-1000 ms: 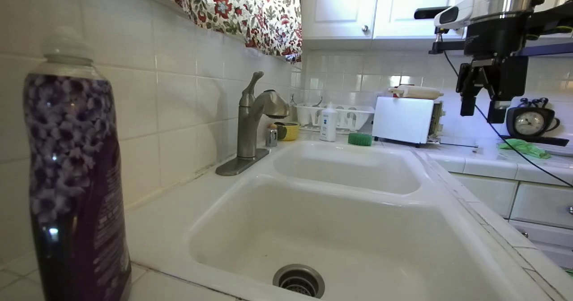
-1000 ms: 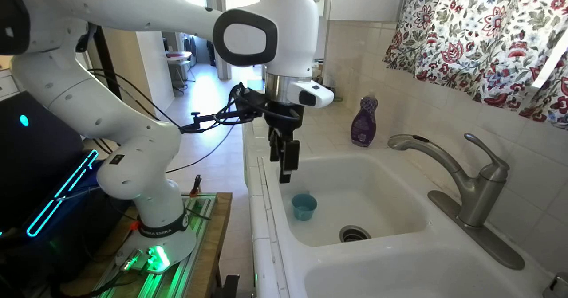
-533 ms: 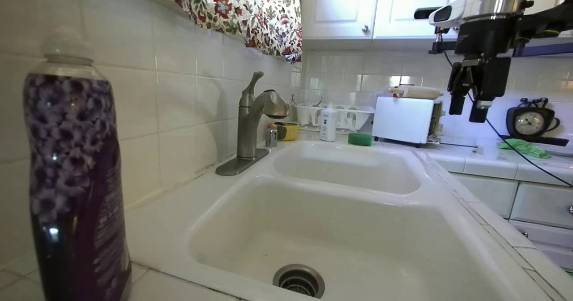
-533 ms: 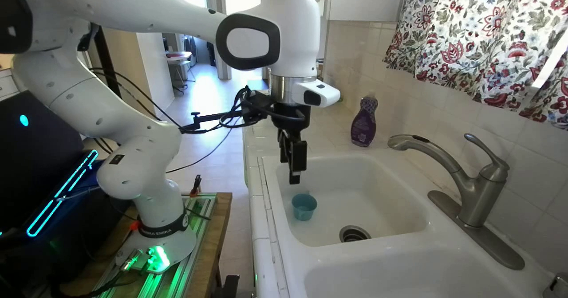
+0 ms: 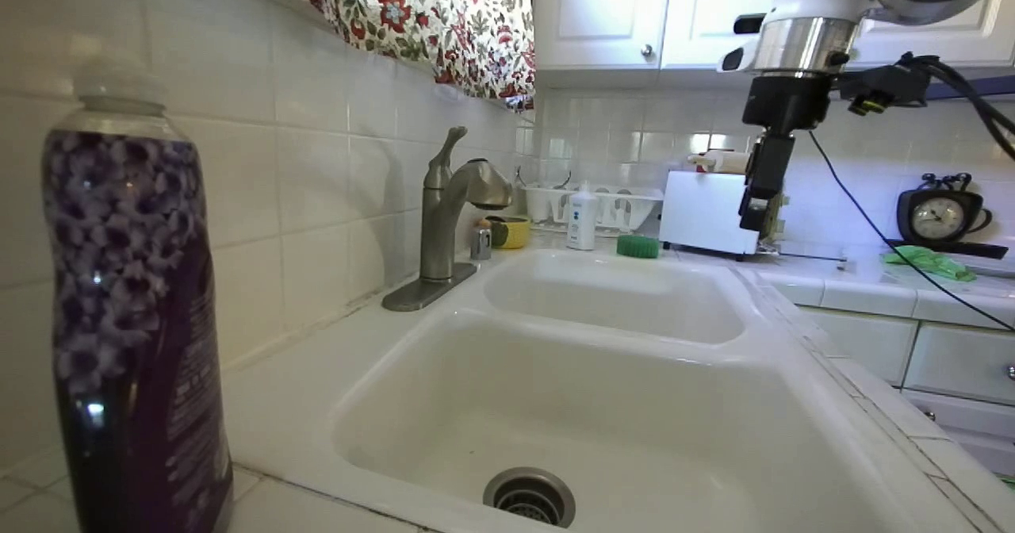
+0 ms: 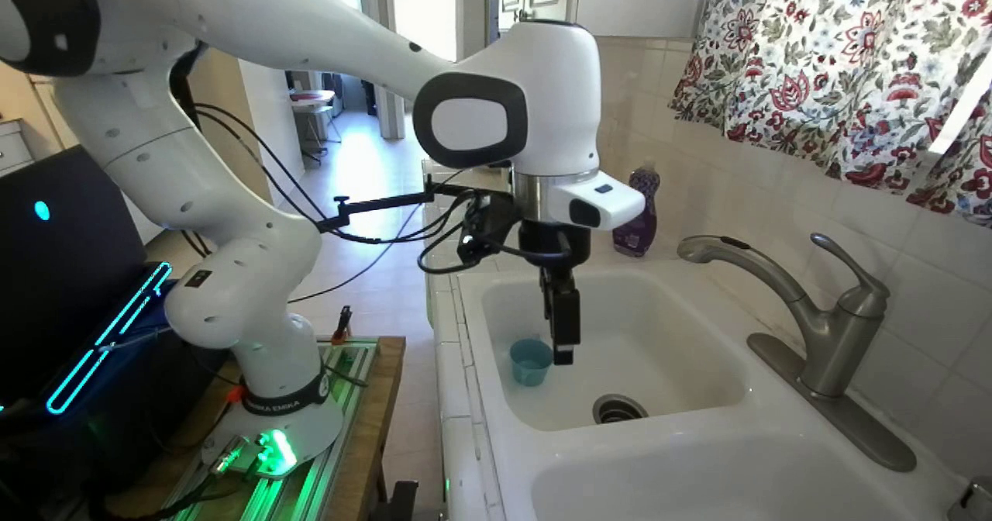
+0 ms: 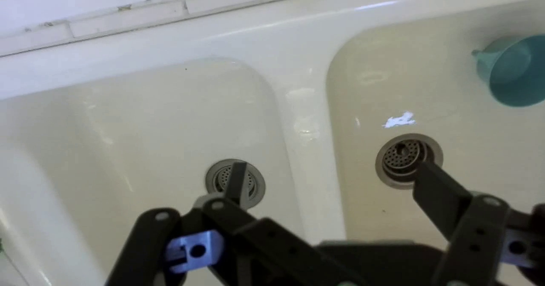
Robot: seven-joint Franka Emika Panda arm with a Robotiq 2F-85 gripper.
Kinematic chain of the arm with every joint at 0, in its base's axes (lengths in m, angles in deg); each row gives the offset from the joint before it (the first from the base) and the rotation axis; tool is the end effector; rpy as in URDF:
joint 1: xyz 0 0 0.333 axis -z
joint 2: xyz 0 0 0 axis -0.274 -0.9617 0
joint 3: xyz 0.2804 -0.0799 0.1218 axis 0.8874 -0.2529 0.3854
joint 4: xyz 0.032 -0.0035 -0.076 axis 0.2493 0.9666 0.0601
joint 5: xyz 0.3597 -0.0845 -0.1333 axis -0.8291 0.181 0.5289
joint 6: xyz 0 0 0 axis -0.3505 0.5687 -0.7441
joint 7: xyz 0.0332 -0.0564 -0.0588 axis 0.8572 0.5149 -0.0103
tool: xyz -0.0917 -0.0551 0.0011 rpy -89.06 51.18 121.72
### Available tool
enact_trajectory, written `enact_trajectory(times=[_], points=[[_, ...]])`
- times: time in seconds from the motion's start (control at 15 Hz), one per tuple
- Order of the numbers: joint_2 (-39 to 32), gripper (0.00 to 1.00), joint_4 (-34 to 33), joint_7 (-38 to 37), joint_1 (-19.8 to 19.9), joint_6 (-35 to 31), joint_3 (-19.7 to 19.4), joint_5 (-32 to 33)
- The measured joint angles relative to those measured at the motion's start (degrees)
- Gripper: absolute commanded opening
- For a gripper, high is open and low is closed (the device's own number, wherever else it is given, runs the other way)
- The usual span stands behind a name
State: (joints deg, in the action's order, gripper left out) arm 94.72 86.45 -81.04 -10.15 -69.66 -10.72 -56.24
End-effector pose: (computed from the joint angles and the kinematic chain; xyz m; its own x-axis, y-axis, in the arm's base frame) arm 0.4021 -0.1008 0.4760 0.9930 -0.0306 0.1138 -0.0422 -0.9940 0.1009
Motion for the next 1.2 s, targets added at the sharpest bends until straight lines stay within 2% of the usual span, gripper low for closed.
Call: enact_trajectory(times=[0.73,1.2], points=[[-19.87,1.0,-10.9,-4.08,1.78,-10.27,-2.22,-2.4],[-30.7,1.0,-17.74,-7.48,4.0,-13.84,-3.92,-6.26]])
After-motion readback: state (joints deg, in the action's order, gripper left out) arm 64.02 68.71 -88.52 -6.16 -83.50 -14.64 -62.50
